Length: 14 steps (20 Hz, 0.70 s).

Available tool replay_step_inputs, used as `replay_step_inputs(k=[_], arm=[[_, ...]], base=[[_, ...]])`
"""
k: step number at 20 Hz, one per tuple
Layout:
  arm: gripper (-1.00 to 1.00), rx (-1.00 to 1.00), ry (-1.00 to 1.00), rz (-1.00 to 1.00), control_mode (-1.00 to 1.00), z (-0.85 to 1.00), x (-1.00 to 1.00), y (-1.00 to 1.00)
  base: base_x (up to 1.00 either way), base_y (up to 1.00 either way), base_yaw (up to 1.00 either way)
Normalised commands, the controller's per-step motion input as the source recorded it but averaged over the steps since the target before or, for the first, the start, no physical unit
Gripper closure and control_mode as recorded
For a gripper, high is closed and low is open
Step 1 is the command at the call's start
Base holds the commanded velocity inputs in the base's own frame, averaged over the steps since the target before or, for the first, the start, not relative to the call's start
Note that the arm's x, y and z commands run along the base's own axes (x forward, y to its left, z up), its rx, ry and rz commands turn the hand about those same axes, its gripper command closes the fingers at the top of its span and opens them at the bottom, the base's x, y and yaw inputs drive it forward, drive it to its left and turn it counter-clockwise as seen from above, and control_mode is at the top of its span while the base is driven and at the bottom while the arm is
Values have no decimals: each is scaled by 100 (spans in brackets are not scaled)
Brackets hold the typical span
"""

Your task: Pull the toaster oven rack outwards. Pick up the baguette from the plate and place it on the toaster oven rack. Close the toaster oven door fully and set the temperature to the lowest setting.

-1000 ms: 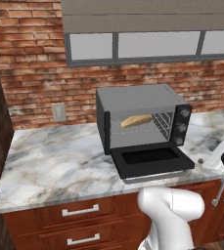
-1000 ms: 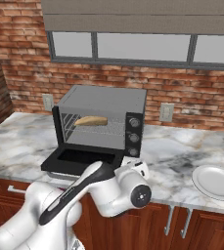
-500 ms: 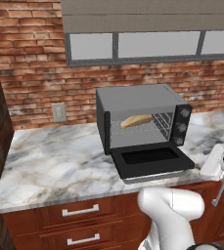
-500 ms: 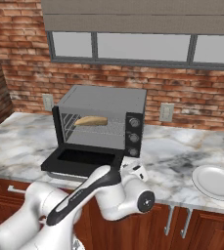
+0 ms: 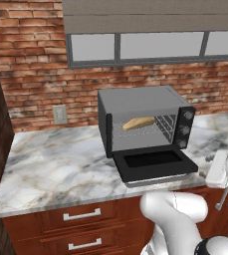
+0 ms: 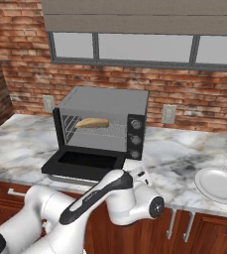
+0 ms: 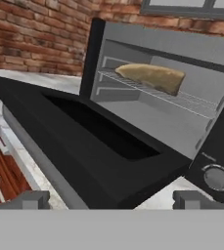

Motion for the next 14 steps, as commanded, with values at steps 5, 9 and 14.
replay_step_inputs(k=[5,9,14], arm=[[-100,0,0,6,-100,-29,0,0],[-100,0,0,9,-100,-34,8,0],[-100,0,0,8,-100,-23,7,0]], base=[[0,0,0],[0,0,0],[0,0,0]])
